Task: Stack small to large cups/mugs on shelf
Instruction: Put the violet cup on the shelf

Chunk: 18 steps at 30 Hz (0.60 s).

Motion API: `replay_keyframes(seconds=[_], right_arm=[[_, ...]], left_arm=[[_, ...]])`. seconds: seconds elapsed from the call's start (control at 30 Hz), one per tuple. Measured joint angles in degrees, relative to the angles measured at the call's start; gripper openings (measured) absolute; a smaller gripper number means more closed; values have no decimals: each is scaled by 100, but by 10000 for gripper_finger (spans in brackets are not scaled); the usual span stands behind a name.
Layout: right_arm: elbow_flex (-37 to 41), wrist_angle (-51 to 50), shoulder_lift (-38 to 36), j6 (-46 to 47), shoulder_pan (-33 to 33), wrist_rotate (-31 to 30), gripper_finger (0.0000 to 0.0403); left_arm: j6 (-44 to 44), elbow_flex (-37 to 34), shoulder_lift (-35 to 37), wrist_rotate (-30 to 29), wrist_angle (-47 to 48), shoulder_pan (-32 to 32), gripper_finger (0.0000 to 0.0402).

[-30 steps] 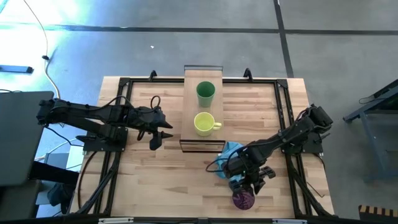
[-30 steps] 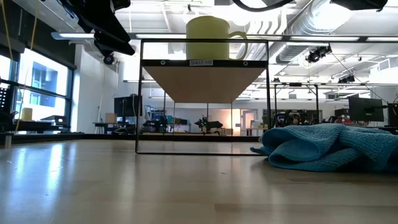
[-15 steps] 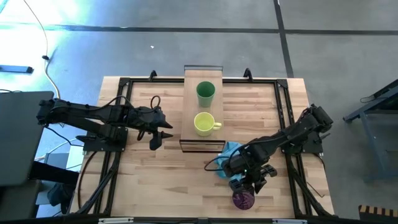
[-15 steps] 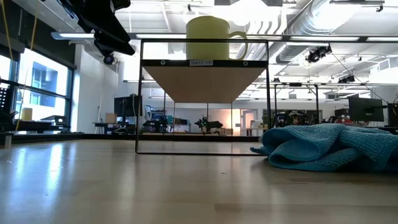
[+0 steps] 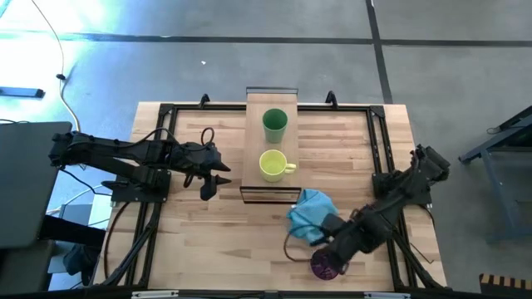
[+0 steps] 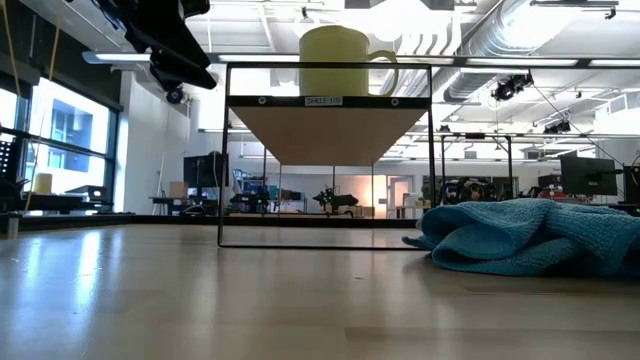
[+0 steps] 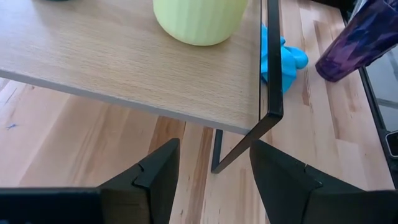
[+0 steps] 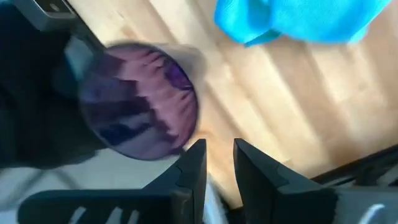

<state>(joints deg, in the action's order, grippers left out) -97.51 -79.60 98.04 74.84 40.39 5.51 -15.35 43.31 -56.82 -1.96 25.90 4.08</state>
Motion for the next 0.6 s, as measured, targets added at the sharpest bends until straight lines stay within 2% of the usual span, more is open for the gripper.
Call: replay_keyframes(seconds=[0.27,0.33,0.47,0.6], right_arm=[[2,-133,2,-942,693,-2033,71],[2,-136,2,-1054,791,-2369,71],[2,-46,2,-1040,841,-2470,71],[4,561,7,-1233,751,-2426,71]], left_arm=[[-149,0,-9,0,-3,2,184],[-169,1,-9,0,-3,1,184],[-269,2,-9,0,-3,0,184],[-296,1,-9,0,-3,0,184]])
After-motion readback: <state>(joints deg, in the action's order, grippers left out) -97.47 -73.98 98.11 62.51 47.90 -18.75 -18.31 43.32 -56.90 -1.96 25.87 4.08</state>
